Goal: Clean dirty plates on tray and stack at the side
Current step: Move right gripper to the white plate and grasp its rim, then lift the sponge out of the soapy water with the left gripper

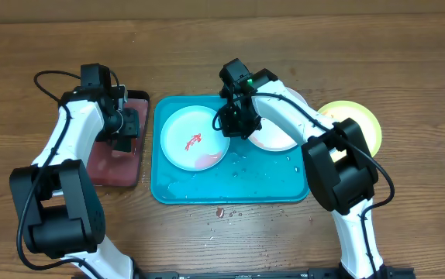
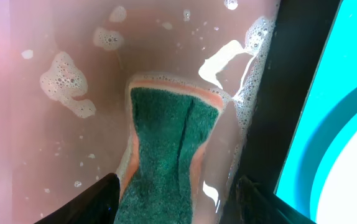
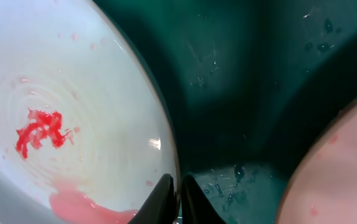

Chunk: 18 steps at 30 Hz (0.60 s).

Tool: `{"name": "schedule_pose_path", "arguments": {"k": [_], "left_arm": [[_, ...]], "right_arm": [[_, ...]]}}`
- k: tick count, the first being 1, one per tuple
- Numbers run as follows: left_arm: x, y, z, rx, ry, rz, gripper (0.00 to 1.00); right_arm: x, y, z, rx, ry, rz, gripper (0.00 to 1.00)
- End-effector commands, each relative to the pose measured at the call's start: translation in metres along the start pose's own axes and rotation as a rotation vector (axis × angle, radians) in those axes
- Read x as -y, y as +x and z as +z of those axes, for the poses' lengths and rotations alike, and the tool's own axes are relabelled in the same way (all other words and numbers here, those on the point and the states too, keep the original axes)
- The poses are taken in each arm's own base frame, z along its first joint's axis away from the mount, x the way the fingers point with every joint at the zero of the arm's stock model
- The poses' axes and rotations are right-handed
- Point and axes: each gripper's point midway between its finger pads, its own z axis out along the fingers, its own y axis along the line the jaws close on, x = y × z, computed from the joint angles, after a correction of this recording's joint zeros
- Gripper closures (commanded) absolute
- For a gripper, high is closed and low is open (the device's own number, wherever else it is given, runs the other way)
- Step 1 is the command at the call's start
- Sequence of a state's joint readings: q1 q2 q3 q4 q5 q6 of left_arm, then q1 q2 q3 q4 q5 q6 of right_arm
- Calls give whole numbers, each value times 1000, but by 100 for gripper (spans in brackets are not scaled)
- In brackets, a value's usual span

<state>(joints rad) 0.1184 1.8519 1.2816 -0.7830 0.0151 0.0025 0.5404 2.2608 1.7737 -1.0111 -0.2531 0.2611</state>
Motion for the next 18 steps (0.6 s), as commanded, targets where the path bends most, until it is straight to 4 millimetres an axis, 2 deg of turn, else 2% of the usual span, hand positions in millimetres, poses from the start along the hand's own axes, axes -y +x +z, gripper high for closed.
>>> {"name": "schedule_pose_path", "arguments": {"k": [1, 9, 18], "left_arm": [[2, 3, -4, 1, 11, -5, 38], [-2, 13, 15, 15, -16, 5, 39], [-1, 1, 20, 79, -18, 5, 52]], "right_arm": [[1, -3, 1, 9, 13, 1, 91], [1, -3, 1, 8, 14, 1, 91], [1, -3, 1, 8, 14, 1, 91]]}}
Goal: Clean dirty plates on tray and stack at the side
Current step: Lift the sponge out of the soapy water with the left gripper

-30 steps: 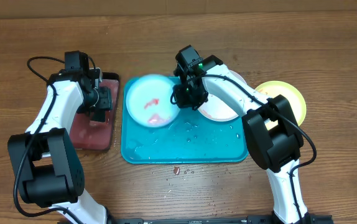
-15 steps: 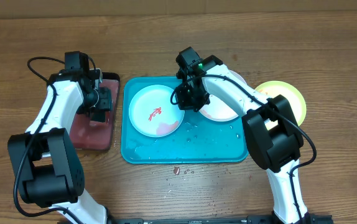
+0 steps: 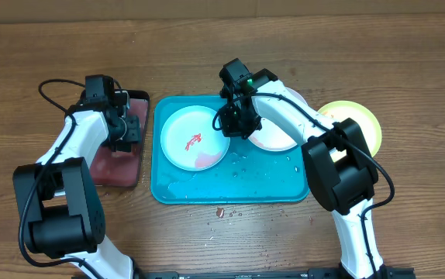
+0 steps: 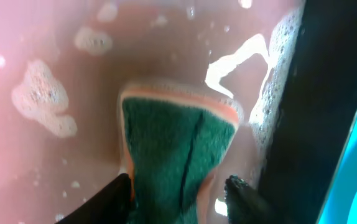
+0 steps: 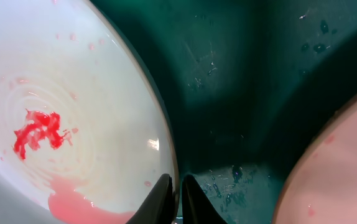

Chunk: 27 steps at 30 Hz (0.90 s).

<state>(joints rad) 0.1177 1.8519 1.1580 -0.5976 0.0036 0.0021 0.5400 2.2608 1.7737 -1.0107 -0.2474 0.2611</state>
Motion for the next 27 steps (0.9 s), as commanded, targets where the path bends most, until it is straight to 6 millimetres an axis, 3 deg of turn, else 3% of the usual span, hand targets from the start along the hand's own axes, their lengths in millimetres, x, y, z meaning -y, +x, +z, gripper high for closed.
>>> {"name": "schedule_pose_path", "arguments": {"k": [1, 8, 13, 15, 20, 27], "left_arm": [[1, -2, -5, 19, -7, 4, 53], [1, -1, -4, 16, -9, 5, 82], [1, 9, 0, -13, -9, 4, 88], [1, 17, 6, -31, -8, 0, 96], [1, 34, 18, -61, -7, -26, 96], [-1, 33, 10, -90, -4, -28, 96]], "right_arm": [[0, -3, 1, 6, 8, 1, 91], [0, -3, 1, 6, 8, 1, 91], [0, -3, 1, 6, 8, 1, 91], [0, -3, 1, 6, 8, 1, 91], [0, -3, 1, 6, 8, 0, 91], [0, -2, 1, 4, 9, 1, 91]]}}
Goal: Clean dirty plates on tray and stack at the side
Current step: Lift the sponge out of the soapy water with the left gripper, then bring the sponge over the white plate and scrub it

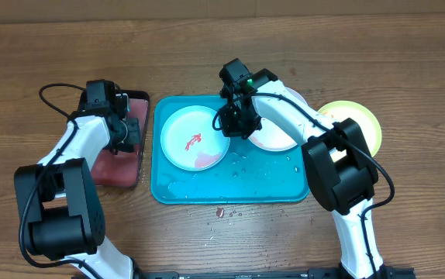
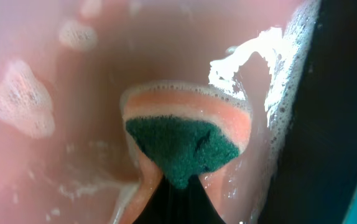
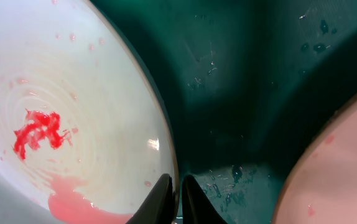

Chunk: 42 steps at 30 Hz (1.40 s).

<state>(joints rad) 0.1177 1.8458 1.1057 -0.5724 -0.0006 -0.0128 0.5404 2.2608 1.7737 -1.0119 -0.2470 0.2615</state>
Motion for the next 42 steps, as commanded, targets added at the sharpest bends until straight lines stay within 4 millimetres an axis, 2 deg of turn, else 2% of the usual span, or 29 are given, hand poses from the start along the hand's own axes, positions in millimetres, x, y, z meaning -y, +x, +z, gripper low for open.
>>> {"name": "schedule_pose_path", "arguments": {"k": [1, 6, 11, 19, 25, 31, 42], "left_arm": [[-2, 17, -1, -77, -1, -19, 96], [-7, 1, -22, -74, 65, -69, 96], [-12, -24, -49, 26, 152, -121, 96], [-24, -35, -86, 127, 155, -156, 96], [-15, -46, -116, 220, 367, -181, 96], [-17, -42, -133, 288, 561, -97, 96], [-26, -11, -157, 477, 830, -32, 96]], "right_arm": [[0, -2, 1, 3, 9, 1, 91], [0, -1, 1, 1, 10, 2, 91], [0, -1, 1, 0, 10, 2, 91], [1, -1, 1, 0, 10, 2, 91], [1, 0, 1, -4, 12, 1, 91], [1, 0, 1, -3, 12, 0, 91], [1, 0, 1, -3, 12, 1, 92]]}}
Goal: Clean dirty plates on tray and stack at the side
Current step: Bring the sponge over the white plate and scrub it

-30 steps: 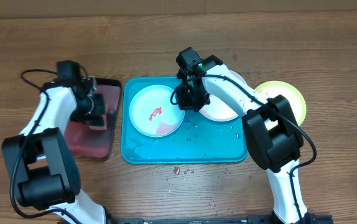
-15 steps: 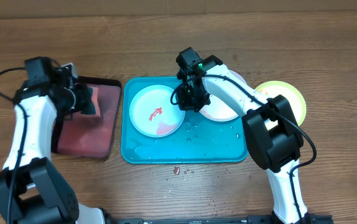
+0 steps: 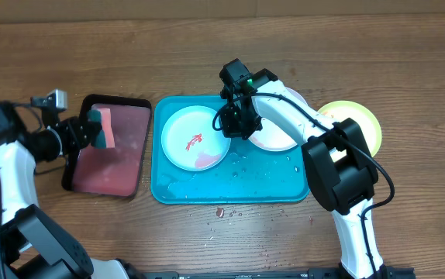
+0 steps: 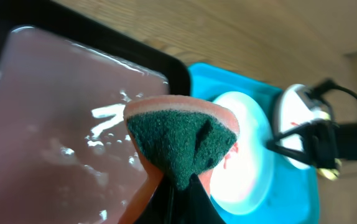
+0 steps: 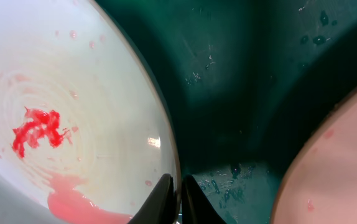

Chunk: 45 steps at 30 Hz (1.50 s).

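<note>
A white plate (image 3: 194,138) smeared with red sauce lies at the left of the blue tray (image 3: 230,190). My right gripper (image 5: 177,190) is shut on that plate's right rim. A second plate (image 3: 277,136) with a pinkish film lies at the tray's right. My left gripper (image 3: 91,133) is shut on a sponge (image 4: 181,140) with a green scrub face and orange body, held lifted above the black basin's (image 3: 91,101) left part. The dirty plate (image 4: 244,152) also shows beyond the sponge in the left wrist view.
The black basin holds pinkish soapy water (image 3: 110,159) left of the tray. A yellow-green plate (image 3: 362,124) lies on the table at the far right. Small red crumbs (image 3: 219,211) lie on the wood in front of the tray.
My left gripper has risen out of the basin water with the sponge and moved left, its arm swung out to the table's left side. The right gripper has kept its grip on the plate rim.
First my left gripper stood open around the sponge lying in the soapy basin. It then closed in and was shut on the sponge under water. Now it holds the sponge up clear of the water. All along the right gripper stayed shut on the dirty plate's rim.
</note>
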Tool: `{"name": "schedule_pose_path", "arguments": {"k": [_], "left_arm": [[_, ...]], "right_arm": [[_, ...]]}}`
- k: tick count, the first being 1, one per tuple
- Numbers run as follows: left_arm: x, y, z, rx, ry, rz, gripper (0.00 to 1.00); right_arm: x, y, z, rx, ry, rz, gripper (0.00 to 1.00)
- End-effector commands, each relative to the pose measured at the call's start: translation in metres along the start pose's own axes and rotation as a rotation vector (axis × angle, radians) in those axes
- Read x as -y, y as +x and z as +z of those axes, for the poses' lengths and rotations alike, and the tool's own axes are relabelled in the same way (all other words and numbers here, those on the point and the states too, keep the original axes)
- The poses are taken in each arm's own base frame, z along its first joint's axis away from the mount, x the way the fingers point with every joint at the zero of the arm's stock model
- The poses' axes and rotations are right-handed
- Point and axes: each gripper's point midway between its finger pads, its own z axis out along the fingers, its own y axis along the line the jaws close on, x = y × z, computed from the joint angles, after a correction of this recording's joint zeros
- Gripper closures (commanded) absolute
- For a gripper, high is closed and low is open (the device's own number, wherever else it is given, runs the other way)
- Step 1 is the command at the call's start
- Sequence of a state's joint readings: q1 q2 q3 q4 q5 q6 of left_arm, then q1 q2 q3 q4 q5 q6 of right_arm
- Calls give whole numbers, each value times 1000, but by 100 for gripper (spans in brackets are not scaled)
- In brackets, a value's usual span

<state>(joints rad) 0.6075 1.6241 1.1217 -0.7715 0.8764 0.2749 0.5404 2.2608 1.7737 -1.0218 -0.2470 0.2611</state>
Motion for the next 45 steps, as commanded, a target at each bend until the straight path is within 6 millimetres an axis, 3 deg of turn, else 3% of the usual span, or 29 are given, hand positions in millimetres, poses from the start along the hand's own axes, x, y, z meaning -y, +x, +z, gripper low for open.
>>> {"name": "schedule_pose_path", "arguments": {"k": [1, 8, 23, 27, 30, 36, 39, 45], "left_arm": [[32, -1, -17, 118, 219, 142, 96], [39, -1, -39, 253, 350, 183, 96], [33, 0, -36, 230, 319, 147, 96], [25, 6, -14, 126, 224, 84, 96], [21, 13, 14, 22, 106, 56, 96], [34, 19, 69, -96, -120, 94, 96], [53, 26, 94, -140, -229, 179, 96], [121, 43, 132, -196, -171, 308, 96]], "right_arm": [[0, -3, 1, 6, 8, -1, 92], [0, -3, 1, 9, 8, -2, 92], [0, -4, 1, 10, 7, -2, 92], [0, -3, 1, 9, 7, -2, 92], [0, -4, 1, 10, 7, -2, 92], [0, -3, 1, 9, 7, -2, 92], [0, -3, 1, 9, 7, -2, 92], [0, -2, 1, 4, 8, -1, 92]]}}
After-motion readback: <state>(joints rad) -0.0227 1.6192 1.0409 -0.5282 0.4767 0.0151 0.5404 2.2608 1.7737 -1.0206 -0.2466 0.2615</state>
